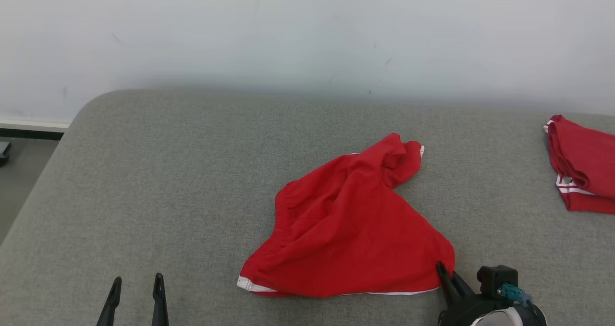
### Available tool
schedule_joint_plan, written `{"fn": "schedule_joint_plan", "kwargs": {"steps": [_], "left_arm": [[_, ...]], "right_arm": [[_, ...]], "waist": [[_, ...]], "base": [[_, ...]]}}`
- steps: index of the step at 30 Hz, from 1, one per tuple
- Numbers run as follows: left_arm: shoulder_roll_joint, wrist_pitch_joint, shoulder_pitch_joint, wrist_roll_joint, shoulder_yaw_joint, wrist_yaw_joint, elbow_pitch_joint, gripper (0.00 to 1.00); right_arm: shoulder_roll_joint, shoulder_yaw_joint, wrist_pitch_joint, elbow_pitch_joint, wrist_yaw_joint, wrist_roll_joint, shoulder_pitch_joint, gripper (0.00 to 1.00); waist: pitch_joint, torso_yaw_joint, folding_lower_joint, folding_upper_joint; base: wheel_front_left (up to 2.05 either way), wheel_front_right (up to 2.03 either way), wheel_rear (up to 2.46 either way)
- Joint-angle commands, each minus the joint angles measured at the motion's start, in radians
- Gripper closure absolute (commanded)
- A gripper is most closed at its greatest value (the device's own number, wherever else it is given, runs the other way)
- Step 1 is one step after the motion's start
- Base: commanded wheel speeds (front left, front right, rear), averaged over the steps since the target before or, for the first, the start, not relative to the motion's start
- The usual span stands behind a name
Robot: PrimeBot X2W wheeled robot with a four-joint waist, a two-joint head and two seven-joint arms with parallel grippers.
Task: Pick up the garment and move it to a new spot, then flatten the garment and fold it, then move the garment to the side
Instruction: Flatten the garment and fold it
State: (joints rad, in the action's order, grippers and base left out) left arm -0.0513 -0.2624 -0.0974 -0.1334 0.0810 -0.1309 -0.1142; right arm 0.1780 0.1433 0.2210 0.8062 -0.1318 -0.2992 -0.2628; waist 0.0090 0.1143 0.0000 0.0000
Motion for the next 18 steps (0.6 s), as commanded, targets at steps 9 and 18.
{"fn": "schedule_joint_plan", "kwargs": {"steps": [9,18], "left_arm": [[0.002,-0.003,0.005,-0.014,-0.003,0.001,0.000,0.00],[0.002,-0.003,0.023,-0.022,-0.031,0.001,-0.016,0.00]], "right_arm": [[0.009,0.049,0.040,-0.041,0.003,-0.015,-0.058,1.00],[0.017,0.088,0.041,-0.010,0.003,-0.044,-0.132,1.00]], "waist": [[0.021,-0.002,0.0000,0.0000],[0.028,0.017,0.0000,0.0000]], "base": [[0.00,0.00,0.00],[0.00,0.00,0.00]]}}
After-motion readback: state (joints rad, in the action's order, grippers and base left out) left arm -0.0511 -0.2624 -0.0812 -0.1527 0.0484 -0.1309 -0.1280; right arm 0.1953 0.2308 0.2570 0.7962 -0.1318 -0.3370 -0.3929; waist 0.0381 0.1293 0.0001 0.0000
